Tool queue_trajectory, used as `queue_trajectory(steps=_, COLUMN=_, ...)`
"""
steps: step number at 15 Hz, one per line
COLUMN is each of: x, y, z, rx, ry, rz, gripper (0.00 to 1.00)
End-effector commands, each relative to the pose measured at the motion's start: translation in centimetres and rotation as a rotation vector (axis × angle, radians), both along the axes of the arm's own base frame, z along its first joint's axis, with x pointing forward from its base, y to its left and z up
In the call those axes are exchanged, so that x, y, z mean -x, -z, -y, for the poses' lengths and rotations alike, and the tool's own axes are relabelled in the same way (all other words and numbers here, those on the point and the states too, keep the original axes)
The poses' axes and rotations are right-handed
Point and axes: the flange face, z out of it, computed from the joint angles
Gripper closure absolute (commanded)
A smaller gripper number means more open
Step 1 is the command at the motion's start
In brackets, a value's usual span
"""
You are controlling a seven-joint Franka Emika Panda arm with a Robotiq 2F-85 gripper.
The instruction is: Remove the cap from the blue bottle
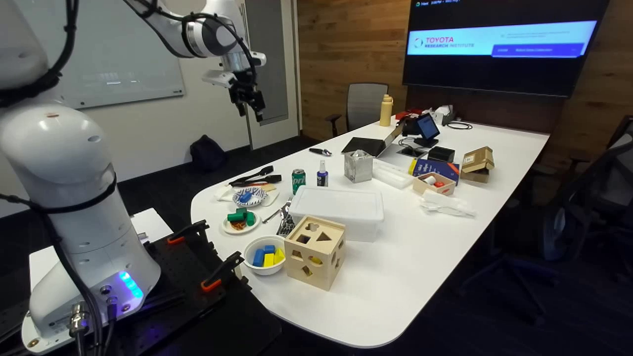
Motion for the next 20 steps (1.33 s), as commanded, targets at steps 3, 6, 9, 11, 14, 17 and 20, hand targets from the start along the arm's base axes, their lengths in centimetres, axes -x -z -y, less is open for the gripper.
queue_trajectory(steps=3, x=-6.0, y=7.6, z=-1.6, rx=0.096, ry=0.107, rz=0.091, gripper=0.0)
queue_trajectory(steps=6, x=-9.2, y=9.7, z=-0.7, rx=0.131, ry=0.189, rz=0.129, gripper=0.0)
queue_trajectory(steps=9, x=-12.0, y=11.5, z=-0.2, rx=0.115, ry=0.243, rz=0.135, gripper=0.0)
queue_trajectory(steps=11, x=-13.6, y=12.8, z=0.0, rx=0.092, ry=0.263, rz=0.13, gripper=0.0)
queue_trajectory(steps=14, x=-15.8, y=14.5, z=0.5, rx=0.052, ry=0.303, rz=0.131, gripper=0.0)
queue_trajectory(steps=17, x=-17.8, y=16.1, z=1.3, rx=0.018, ry=0.347, rz=0.139, gripper=0.0)
queue_trajectory(steps=20, x=-19.5, y=17.5, z=2.0, rx=0.0, ry=0.375, rz=0.147, gripper=0.0)
